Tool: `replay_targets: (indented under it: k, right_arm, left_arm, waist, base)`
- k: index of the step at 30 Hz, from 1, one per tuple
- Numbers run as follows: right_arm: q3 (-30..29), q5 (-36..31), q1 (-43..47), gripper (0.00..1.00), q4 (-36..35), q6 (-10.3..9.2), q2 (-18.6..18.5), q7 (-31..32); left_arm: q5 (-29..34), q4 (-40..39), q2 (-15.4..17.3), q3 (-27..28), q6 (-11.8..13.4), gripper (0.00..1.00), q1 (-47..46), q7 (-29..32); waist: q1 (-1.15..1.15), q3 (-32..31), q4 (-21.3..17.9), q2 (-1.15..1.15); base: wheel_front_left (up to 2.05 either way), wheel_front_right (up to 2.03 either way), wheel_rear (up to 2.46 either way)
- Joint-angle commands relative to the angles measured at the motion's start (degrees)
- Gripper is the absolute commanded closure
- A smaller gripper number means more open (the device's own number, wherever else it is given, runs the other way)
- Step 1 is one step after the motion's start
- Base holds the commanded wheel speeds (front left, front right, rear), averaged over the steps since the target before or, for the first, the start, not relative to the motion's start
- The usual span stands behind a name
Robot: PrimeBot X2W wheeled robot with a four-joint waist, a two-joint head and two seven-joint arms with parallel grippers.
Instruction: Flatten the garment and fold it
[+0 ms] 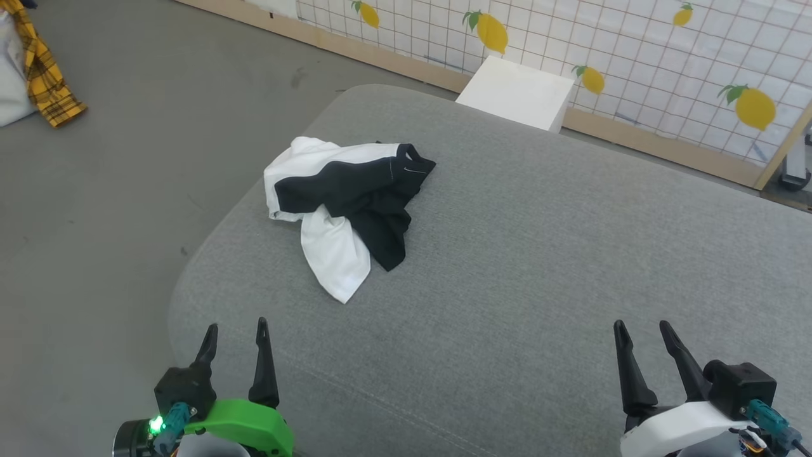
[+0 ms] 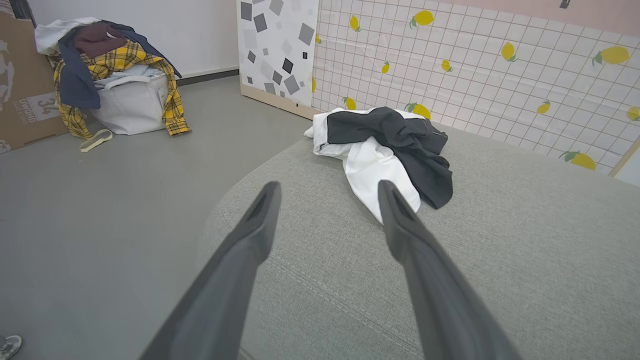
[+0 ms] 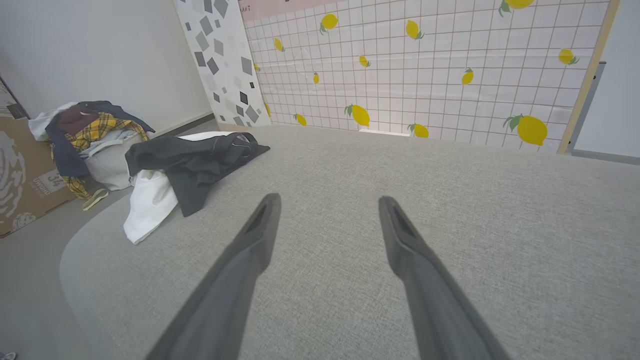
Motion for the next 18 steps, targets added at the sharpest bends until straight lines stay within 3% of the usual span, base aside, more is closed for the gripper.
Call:
replay_targets:
  k: [1,18]
  right_arm:
    - [-0.2,0.7,1.0,0.00,0.4,-0.07,0.0,-0.8]
    - [-0.4,2.1,1.7,0.00,2.6,-0.08,0.0,-2.8]
  left_arm:
    - [-0.6,0.4,0.4,-0.2,0.3,0.00,1.0,-0.6]
    - [-2.2,2.3,0.5,-0.7,0.4,0.00,1.2,-2.6]
  waist:
    - [0.00,0.1,0.5,0.00]
    - [0.00,0.0,4.1,0.00]
  base:
    - [0.00,0.00,0.00]
    - [0.00,0.00,0.00]
